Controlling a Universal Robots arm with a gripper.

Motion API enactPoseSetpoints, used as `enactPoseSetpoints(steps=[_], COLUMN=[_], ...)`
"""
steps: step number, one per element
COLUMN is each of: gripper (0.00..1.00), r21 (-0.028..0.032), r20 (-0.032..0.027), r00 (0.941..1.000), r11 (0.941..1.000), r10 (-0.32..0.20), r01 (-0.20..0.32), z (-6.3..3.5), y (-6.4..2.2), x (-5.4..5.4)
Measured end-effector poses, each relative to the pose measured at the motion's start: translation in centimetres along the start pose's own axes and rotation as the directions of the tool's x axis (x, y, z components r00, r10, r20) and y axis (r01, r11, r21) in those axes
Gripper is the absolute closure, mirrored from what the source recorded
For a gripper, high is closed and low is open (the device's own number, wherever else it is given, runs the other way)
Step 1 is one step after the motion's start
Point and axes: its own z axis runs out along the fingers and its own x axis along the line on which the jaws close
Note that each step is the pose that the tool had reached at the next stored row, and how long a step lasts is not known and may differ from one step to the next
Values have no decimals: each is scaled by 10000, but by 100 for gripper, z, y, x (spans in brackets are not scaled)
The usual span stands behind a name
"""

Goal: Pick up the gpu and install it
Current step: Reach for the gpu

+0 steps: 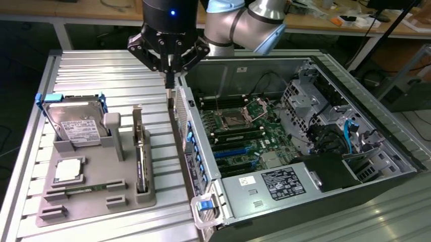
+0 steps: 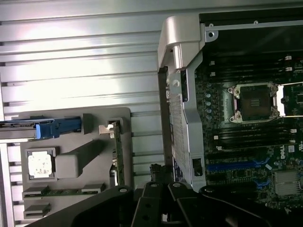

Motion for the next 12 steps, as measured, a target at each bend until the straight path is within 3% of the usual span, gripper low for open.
enactPoseSetpoints(steps=[12], gripper=[89], r21=[0], r20=[0], r00=[10000], r11=[10000], r10=[0], r01=[0], z=[-4], y=[-17], x=[137])
